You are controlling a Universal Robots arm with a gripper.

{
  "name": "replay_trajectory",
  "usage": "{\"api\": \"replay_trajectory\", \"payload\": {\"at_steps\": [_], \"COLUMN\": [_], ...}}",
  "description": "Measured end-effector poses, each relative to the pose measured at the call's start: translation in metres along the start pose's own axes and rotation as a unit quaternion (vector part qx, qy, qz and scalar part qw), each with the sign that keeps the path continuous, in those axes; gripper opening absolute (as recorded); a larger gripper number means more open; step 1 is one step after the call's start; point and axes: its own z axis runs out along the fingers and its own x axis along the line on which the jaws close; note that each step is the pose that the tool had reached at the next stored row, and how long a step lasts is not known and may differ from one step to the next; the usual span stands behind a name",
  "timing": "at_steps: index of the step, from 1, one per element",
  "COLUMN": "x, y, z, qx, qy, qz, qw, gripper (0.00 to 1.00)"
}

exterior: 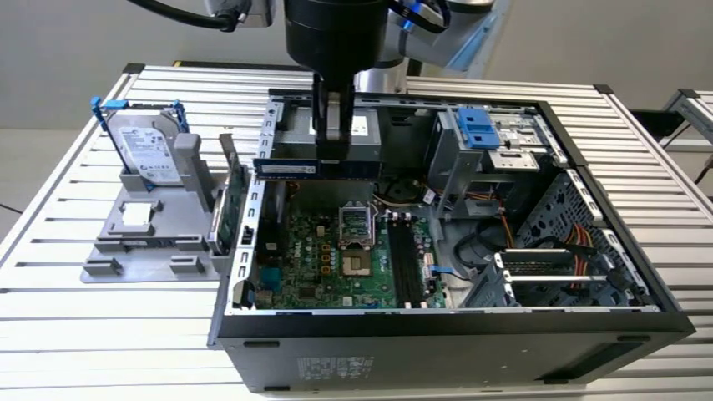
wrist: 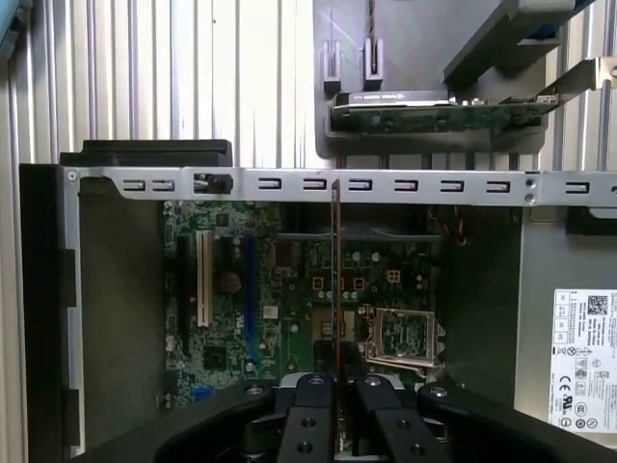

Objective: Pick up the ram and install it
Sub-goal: 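Pick up the ram and move it above insertion slot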

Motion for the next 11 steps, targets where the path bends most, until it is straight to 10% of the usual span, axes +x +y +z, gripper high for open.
{"api": "replay_trajectory", "payload": {"at_steps": [11], "x": [-0.0002], "y": [-0.0122], "z": [-0.0001], "qx": [0.0000], "qy": [0.0000], "qz": [0.000], "qw": [1.0000], "gripper": [0.00]}}
